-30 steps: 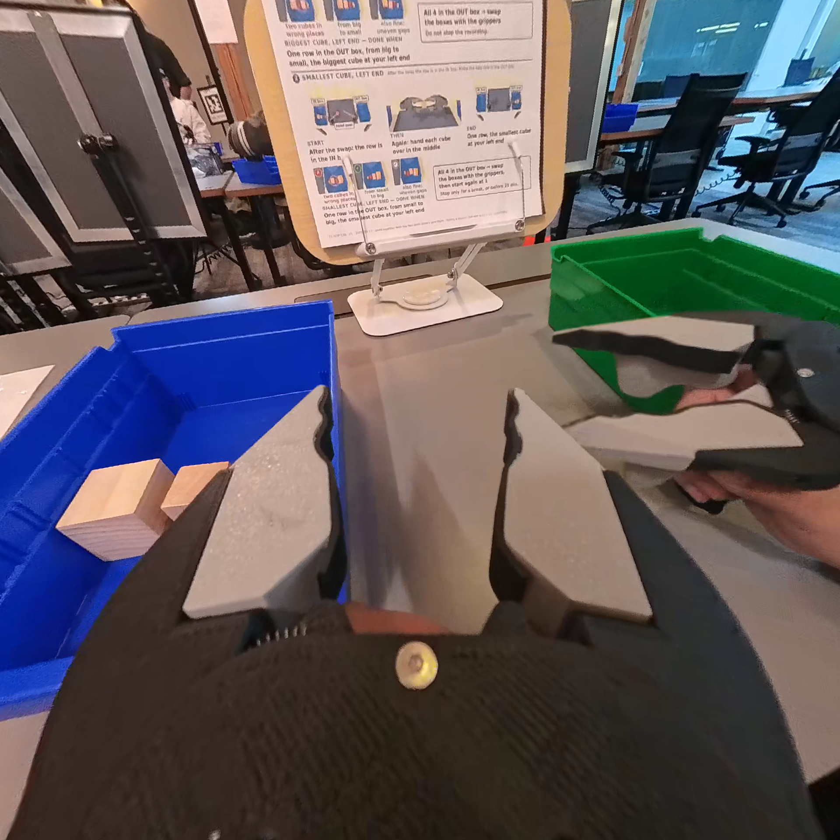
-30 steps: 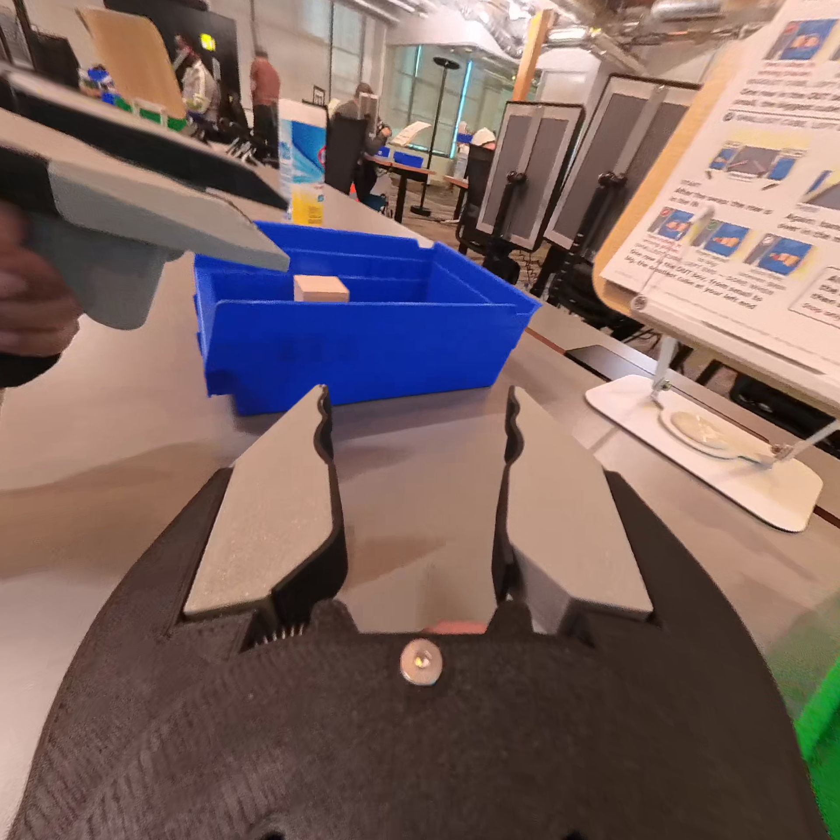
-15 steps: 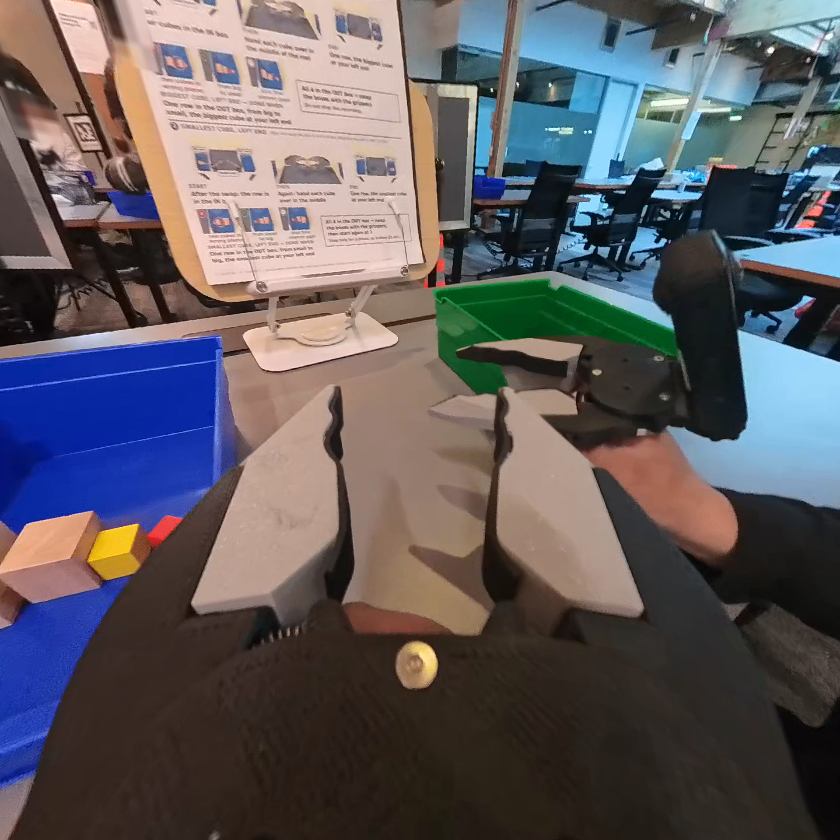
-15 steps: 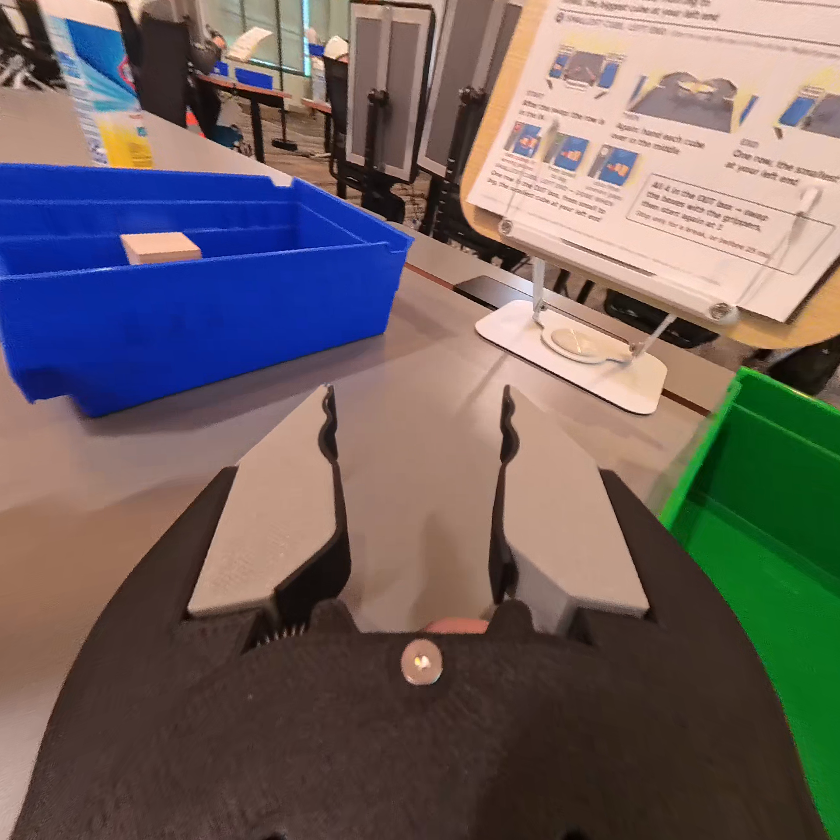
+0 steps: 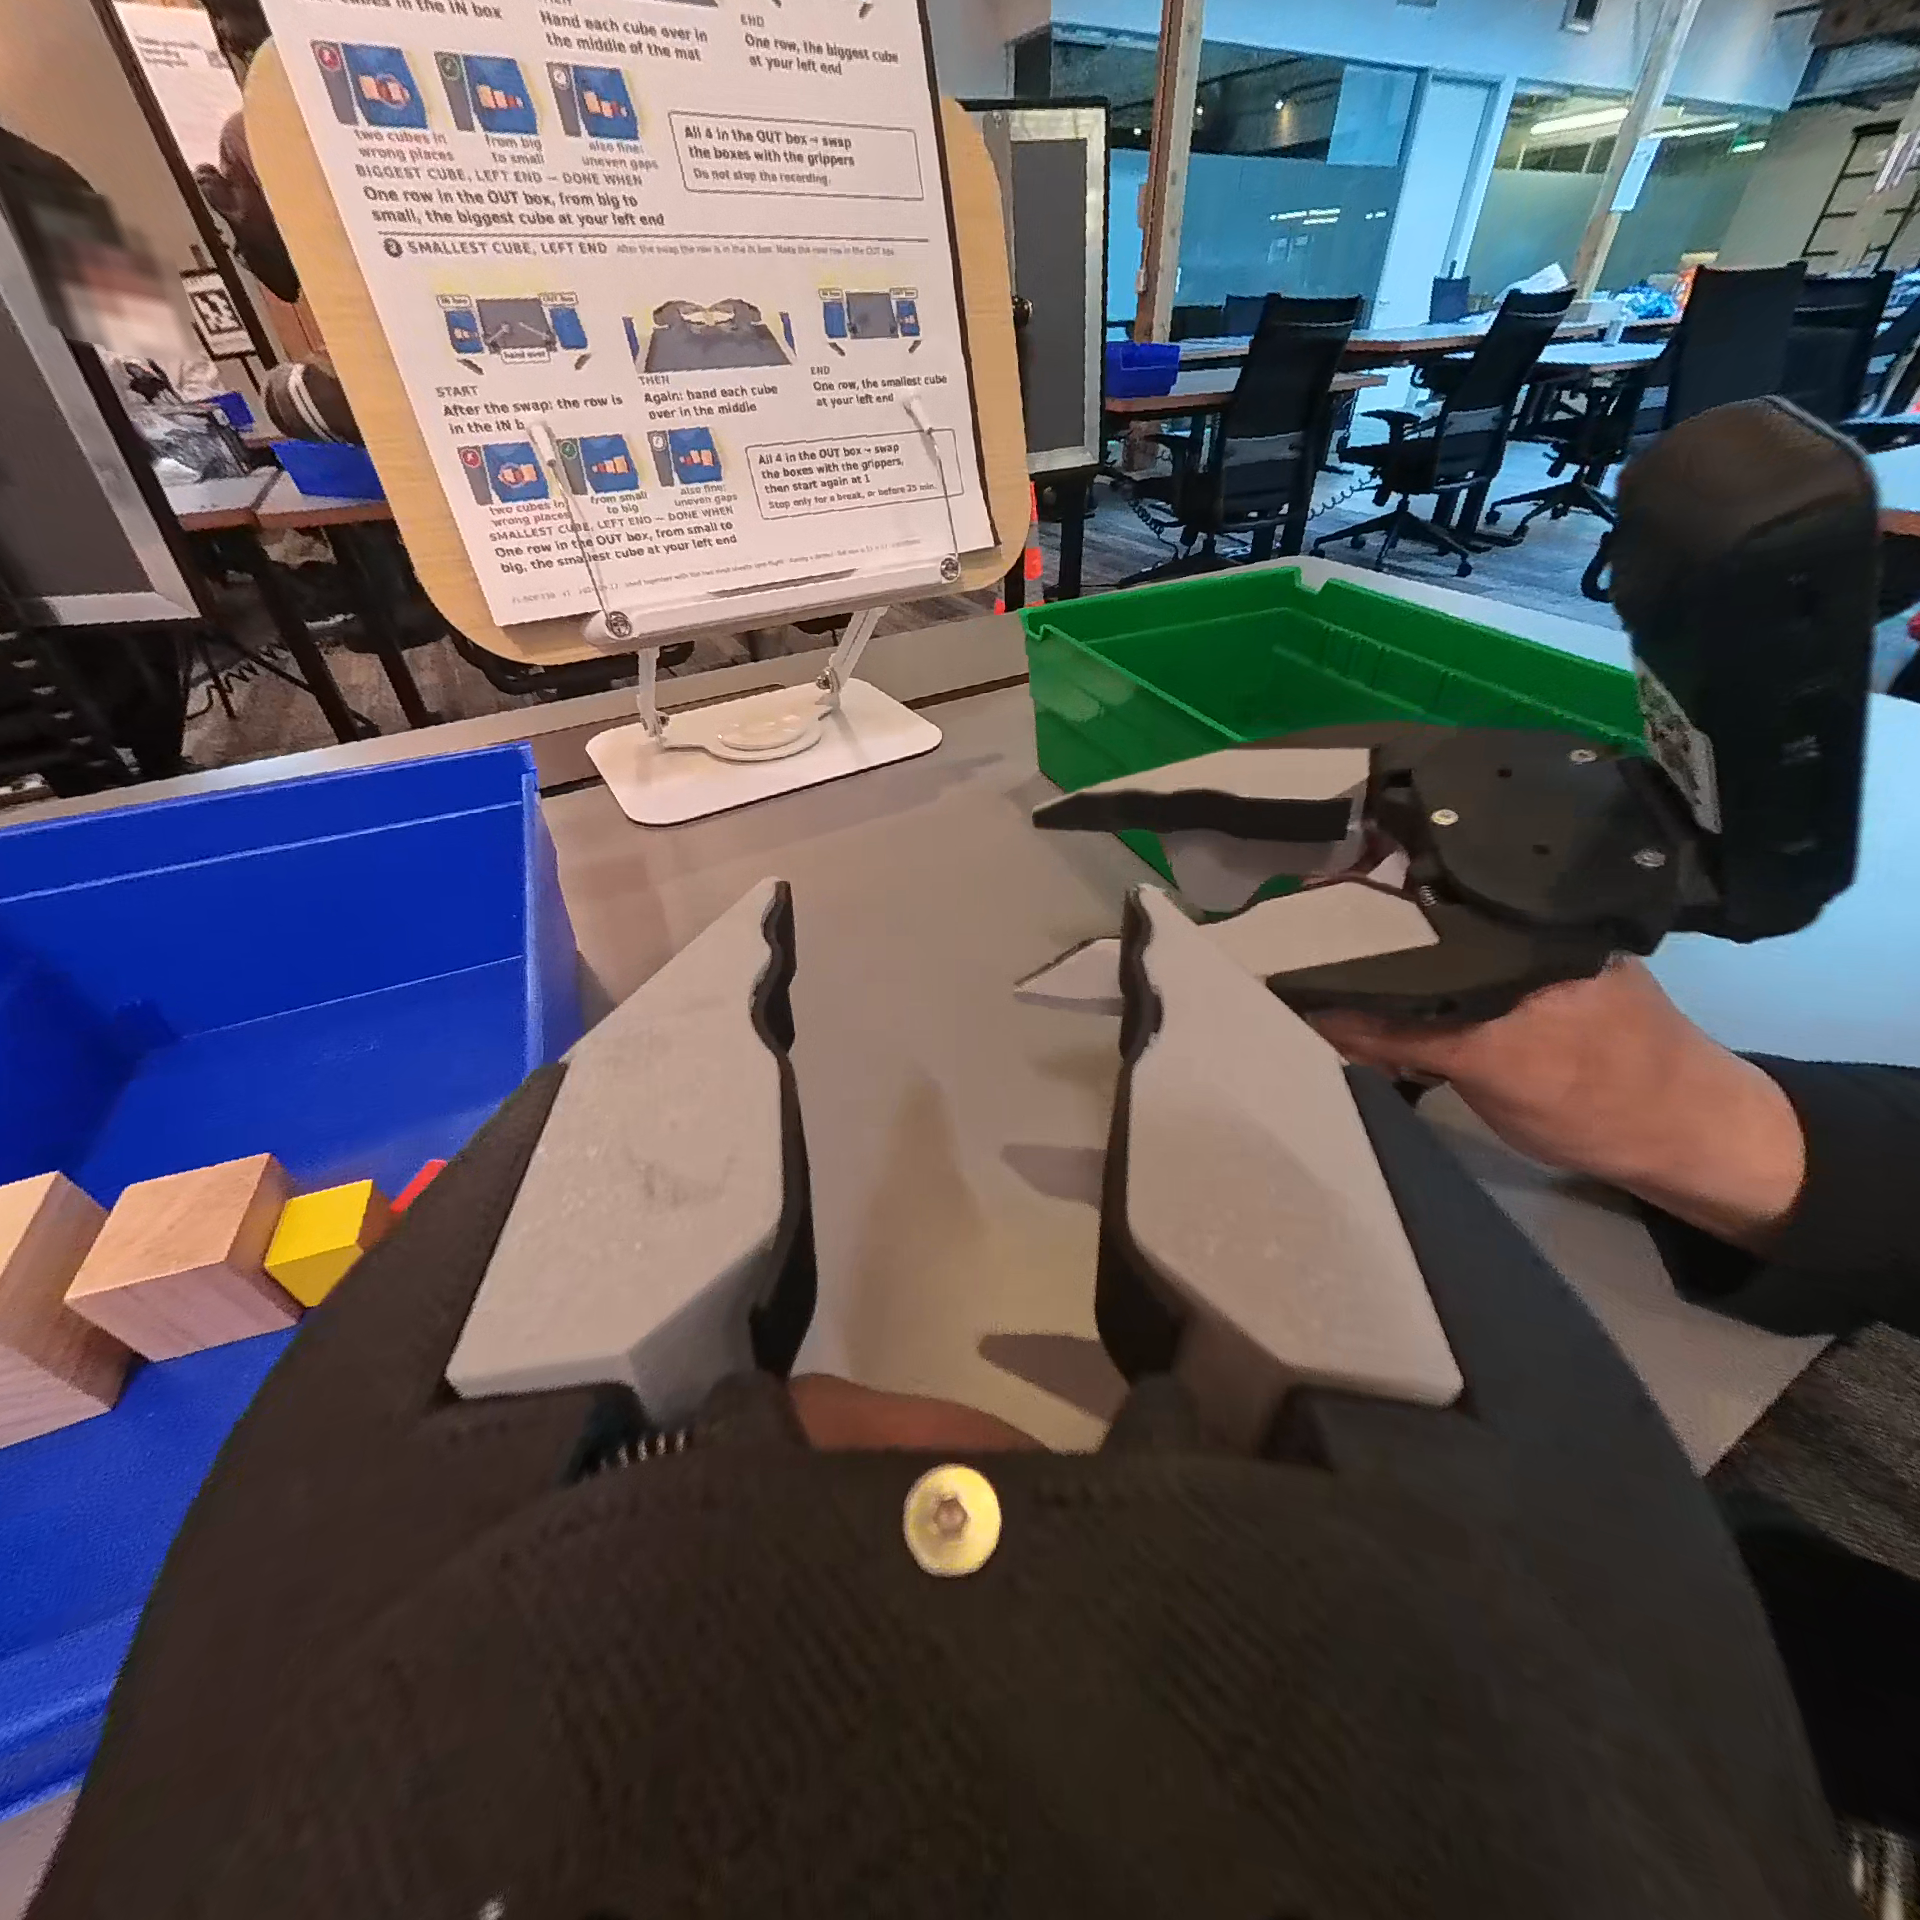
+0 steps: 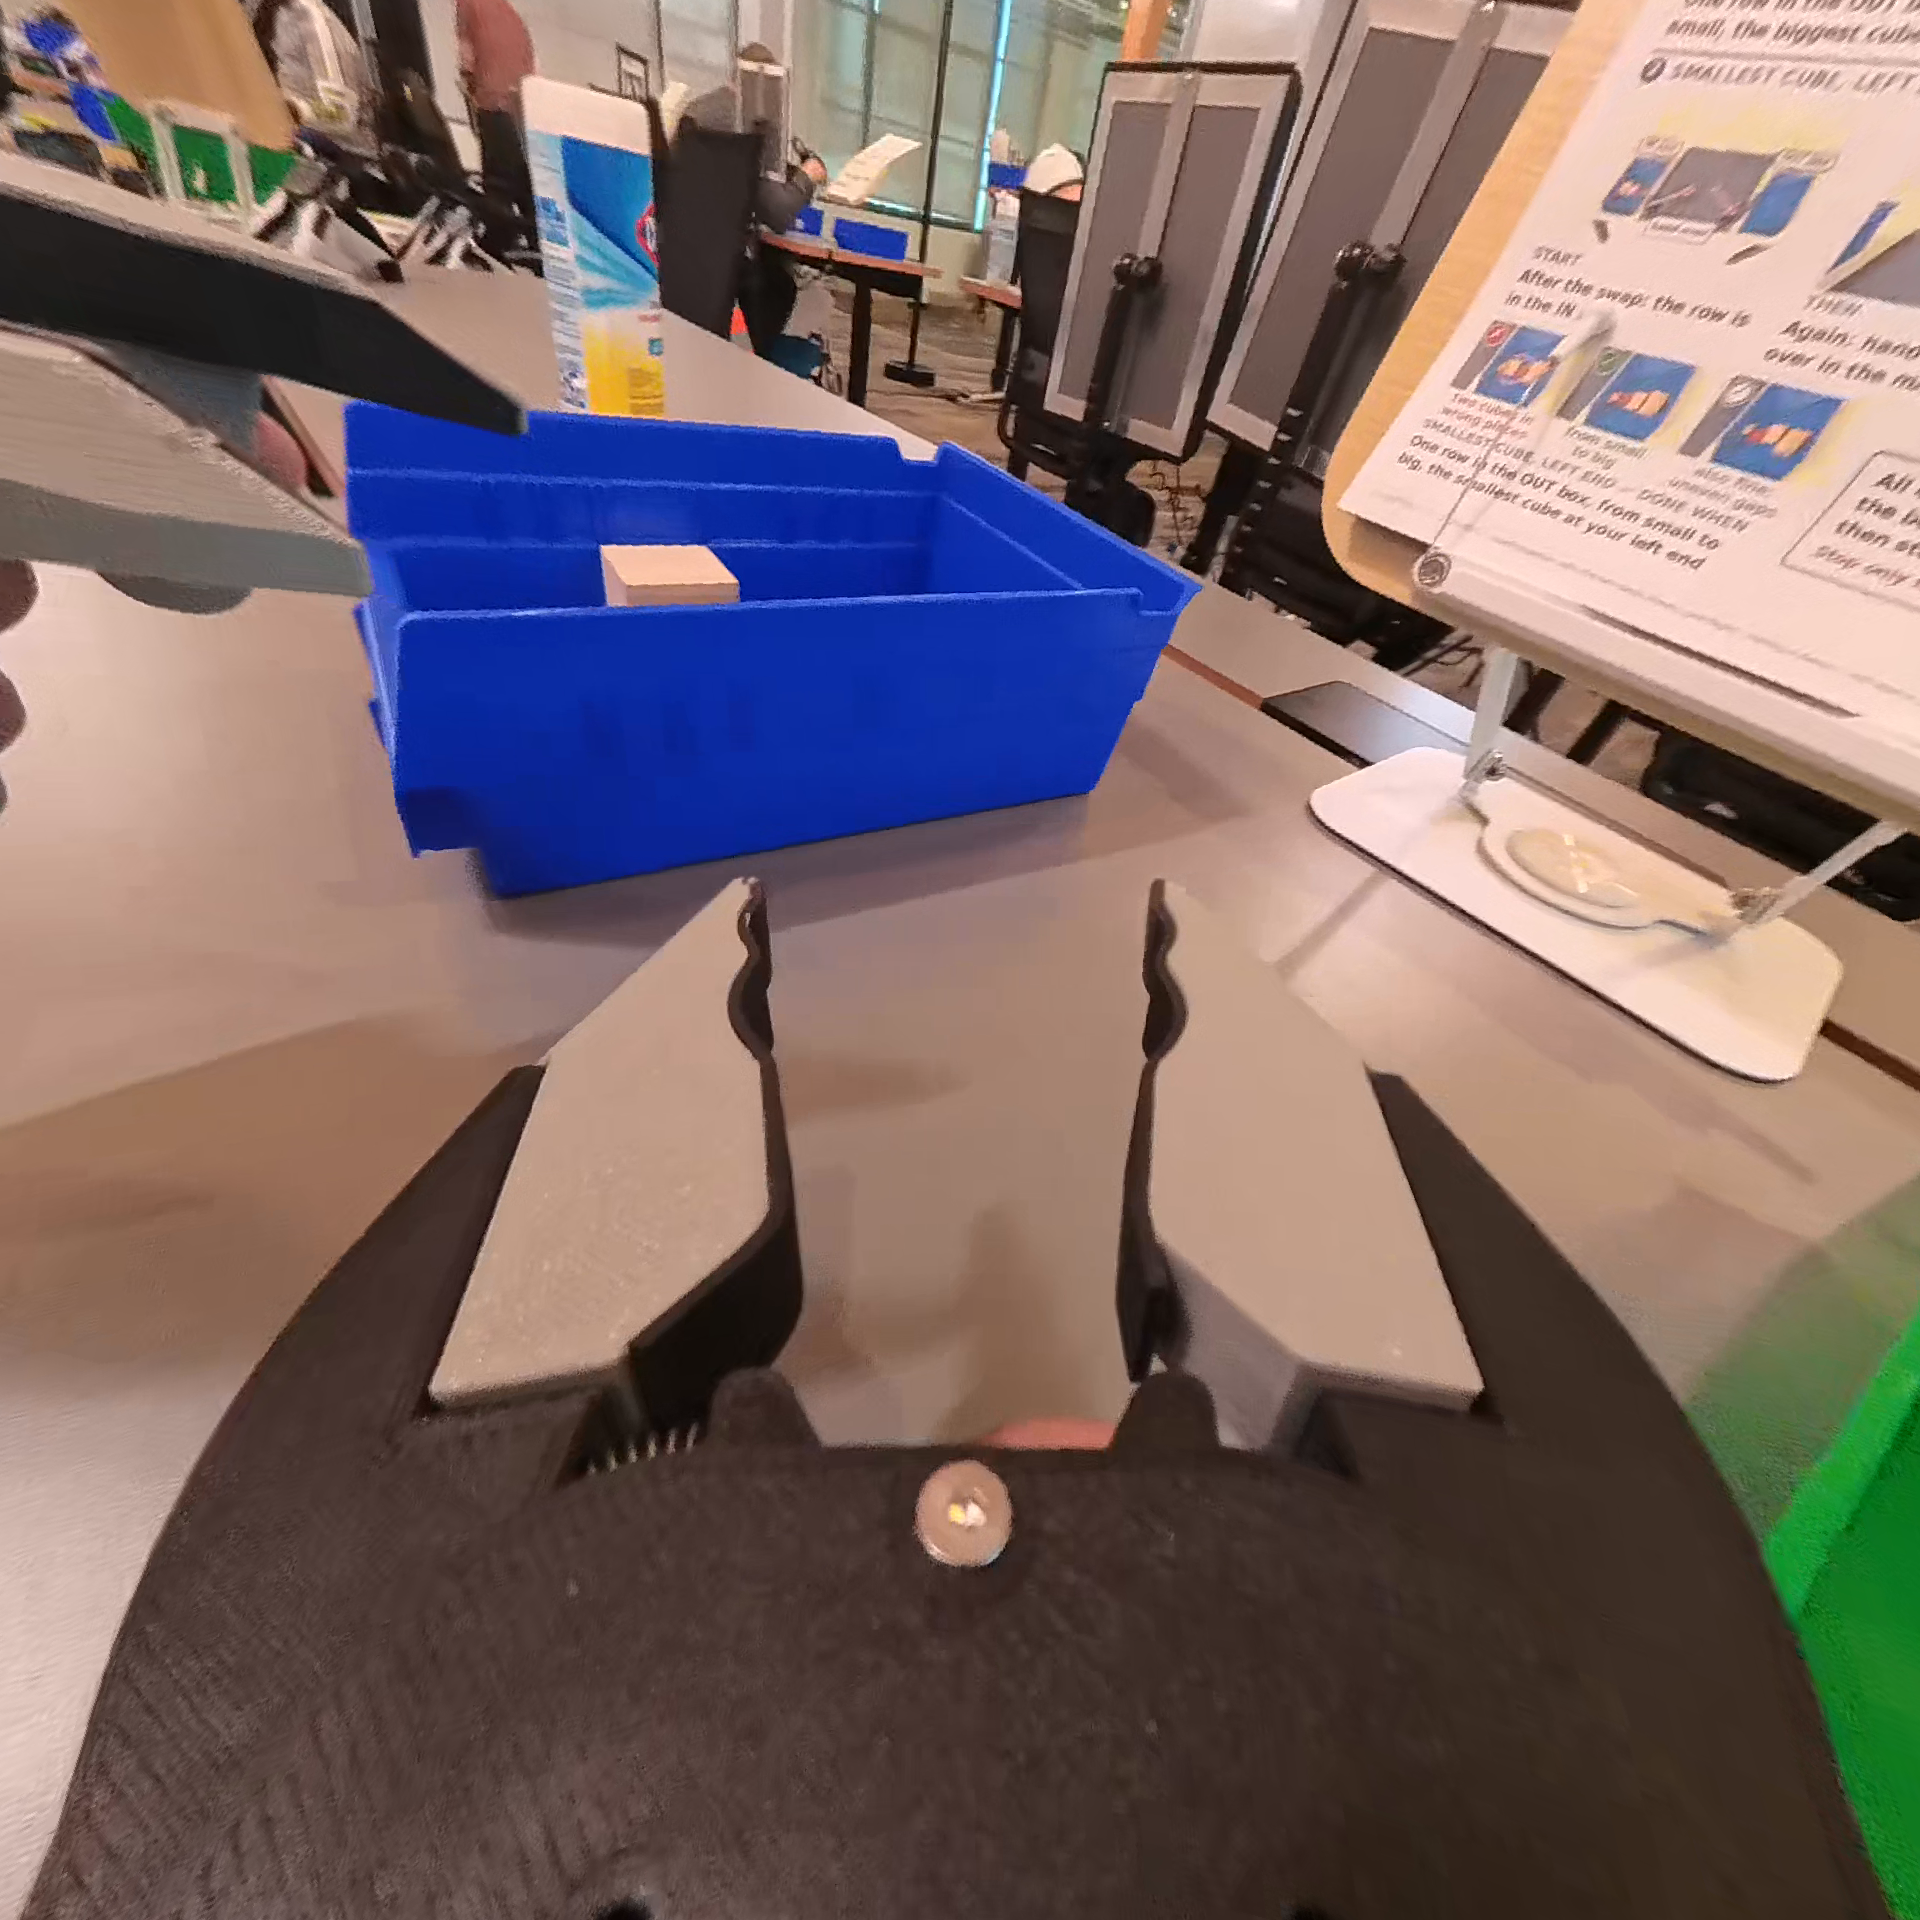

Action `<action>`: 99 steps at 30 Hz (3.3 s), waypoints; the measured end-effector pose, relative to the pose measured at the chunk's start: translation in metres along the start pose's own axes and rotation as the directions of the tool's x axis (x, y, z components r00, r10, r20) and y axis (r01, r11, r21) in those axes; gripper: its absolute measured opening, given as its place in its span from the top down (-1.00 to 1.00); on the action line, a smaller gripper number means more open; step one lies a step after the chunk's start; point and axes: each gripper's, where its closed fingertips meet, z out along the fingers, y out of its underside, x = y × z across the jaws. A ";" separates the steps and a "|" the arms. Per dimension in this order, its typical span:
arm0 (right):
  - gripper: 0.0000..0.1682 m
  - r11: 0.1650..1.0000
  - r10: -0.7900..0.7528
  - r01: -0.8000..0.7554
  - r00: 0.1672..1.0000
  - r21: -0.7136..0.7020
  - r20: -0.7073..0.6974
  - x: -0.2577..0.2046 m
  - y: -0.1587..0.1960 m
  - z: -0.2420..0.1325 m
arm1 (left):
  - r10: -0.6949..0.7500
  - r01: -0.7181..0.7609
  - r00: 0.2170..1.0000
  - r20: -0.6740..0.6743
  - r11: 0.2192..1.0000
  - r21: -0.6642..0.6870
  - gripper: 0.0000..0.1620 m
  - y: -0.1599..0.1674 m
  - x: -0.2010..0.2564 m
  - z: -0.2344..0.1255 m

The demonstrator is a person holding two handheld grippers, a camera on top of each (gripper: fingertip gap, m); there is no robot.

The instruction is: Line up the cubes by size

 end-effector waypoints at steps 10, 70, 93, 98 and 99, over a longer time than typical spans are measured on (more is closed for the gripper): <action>0.19 0.997 0.070 -0.072 0.995 0.018 0.074 -0.007 0.000 0.002 | -0.009 0.009 0.999 0.040 1.000 -0.006 0.24 0.003 -0.010 -0.021; 0.14 0.999 0.019 -0.016 0.997 0.034 -0.079 0.024 -0.009 -0.014 | -0.053 0.086 0.952 0.301 0.992 -0.096 0.06 0.019 -0.137 -0.071; 0.22 1.000 0.011 -0.012 0.999 -0.015 -0.036 0.015 -0.003 -0.013 | -0.050 0.070 0.951 0.305 0.996 -0.055 0.18 0.015 -0.133 -0.060; 0.26 0.999 0.024 -0.024 1.000 -0.048 -0.010 0.011 0.002 -0.011 | -0.068 0.083 0.952 0.298 0.996 -0.036 0.20 0.012 -0.133 -0.063; 0.26 0.999 0.026 -0.026 1.000 -0.048 -0.006 0.011 0.002 -0.011 | -0.064 0.079 0.953 0.298 0.996 -0.038 0.20 0.012 -0.133 -0.063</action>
